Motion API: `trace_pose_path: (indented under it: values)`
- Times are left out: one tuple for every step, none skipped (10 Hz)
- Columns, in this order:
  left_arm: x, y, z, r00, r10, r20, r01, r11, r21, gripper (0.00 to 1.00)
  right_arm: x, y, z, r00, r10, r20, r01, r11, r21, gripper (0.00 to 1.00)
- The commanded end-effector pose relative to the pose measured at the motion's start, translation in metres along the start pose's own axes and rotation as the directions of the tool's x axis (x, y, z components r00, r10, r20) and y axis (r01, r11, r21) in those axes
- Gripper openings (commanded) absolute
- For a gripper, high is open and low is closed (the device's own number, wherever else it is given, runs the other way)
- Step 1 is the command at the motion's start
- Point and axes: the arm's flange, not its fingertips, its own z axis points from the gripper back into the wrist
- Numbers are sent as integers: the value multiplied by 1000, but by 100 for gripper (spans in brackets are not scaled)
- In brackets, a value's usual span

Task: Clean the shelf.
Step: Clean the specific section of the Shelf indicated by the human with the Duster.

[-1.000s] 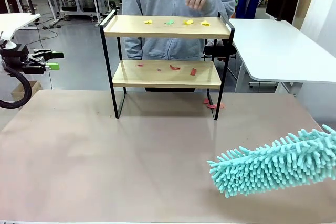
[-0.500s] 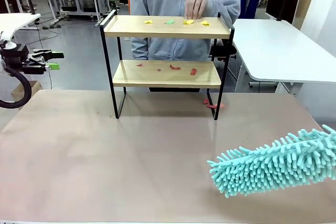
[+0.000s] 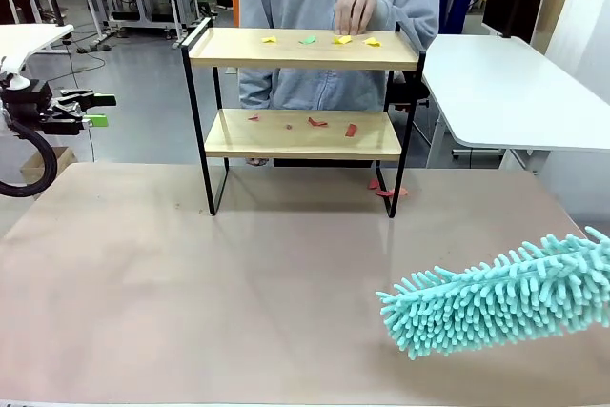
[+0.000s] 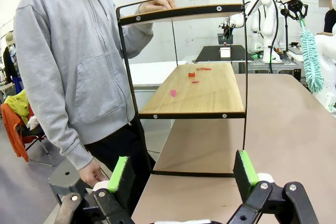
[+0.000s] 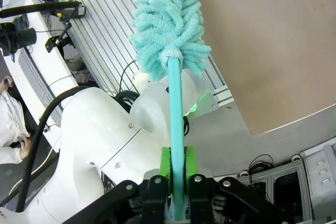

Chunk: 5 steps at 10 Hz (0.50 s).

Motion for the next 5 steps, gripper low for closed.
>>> trace_pose_path:
  values:
    - [3, 0, 0, 1000, -3, -2, 3, 1000, -2, 100, 0, 1, 0, 1000, 5, 1, -5, 1000, 9, 13]
    - [3, 0, 0, 1000, -3, -2, 3, 1000, -2, 100, 0, 1, 0, 1000, 5, 1, -5, 1000, 9, 13]
    - [3, 0, 0, 1000, -3, -2, 3, 1000, -2, 100, 0, 1, 0, 1000, 5, 1, -5, 1000, 9, 13]
    - [3, 0, 0, 1000, -3, -2, 3, 1000, -2, 100, 0, 0, 0, 1000, 0, 0, 0, 1000, 0, 13]
    - [3, 0, 0, 1000, -3, -2, 3, 1000, -2, 100, 15, 4, 13, 998, 3, 69, -4, 1000, 6, 13]
